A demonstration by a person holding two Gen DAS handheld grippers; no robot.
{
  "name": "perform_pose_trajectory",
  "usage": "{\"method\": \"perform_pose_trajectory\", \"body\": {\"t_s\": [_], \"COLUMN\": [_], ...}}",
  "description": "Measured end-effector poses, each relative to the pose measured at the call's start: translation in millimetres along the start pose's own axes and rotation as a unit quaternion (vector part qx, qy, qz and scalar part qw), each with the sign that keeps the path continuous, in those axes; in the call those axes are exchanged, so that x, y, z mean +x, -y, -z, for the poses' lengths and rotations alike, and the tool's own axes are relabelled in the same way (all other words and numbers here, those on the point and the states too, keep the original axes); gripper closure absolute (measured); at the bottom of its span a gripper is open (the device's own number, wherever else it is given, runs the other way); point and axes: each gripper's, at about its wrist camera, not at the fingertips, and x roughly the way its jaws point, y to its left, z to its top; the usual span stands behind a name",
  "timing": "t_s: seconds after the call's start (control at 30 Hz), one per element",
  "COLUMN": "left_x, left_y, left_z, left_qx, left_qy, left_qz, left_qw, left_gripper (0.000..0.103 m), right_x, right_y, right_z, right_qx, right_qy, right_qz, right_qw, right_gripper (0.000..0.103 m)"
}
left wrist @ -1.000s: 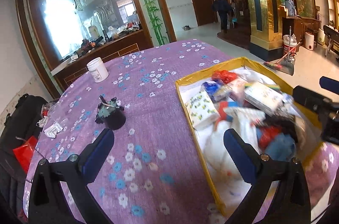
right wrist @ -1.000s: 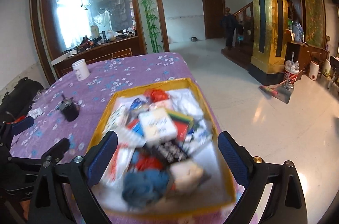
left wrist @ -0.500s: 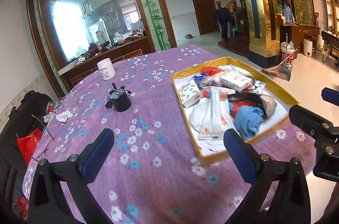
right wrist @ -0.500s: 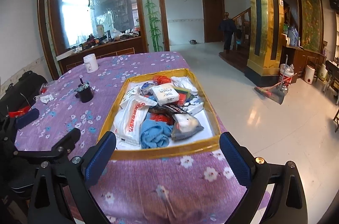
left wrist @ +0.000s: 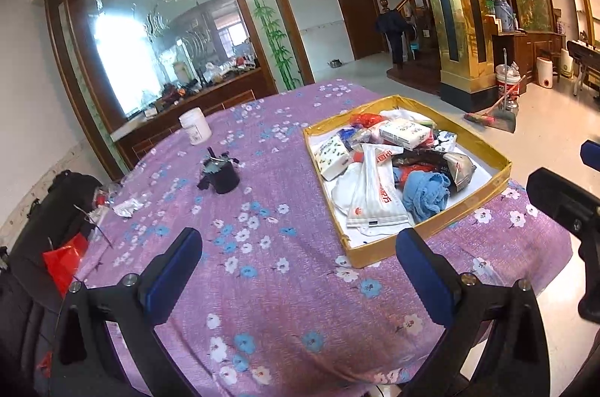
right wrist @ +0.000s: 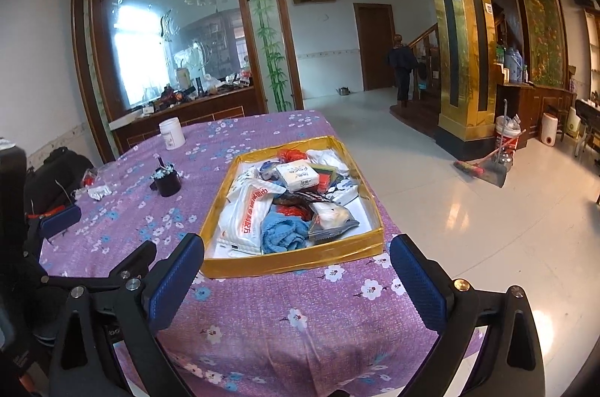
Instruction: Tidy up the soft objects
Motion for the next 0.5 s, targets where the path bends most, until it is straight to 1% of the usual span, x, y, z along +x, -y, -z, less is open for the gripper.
{"method": "perform_pose_trajectory", "body": {"t_s": [0.23,0.37,0.47,0.5], "left_x": [0.8,9.7,20.3,25.8], "left_y": [-1.7,-7.2,-11.2,-10.6], "left_z": [3.3,0.9,-4.3,-6.6], "left_qx": [0.003,-0.004,-0.015,-0.016], "left_qy": [0.001,-0.005,-0.007,-0.01], "left_qz": [-0.003,0.005,0.001,0.005], "left_qw": [1.0,1.0,0.9999,0.9998], "left_gripper": [0.0,0.0,0.0,0.0], "right_x": [8.3,16.5,29.0,33.3], "right_y": [-9.7,-11.9,-10.3,-8.1], "right_z": [1.2,-1.7,-3.6,-4.0], "right_qx": [-0.002,-0.004,-0.008,-0.008], "right_qy": [-0.004,-0.009,-0.022,-0.027], "right_qz": [-0.001,0.002,0.007,0.01], "right_qw": [1.0,1.0,1.0,1.0], "right_gripper": [0.002,0.002,0.002,0.002]}}
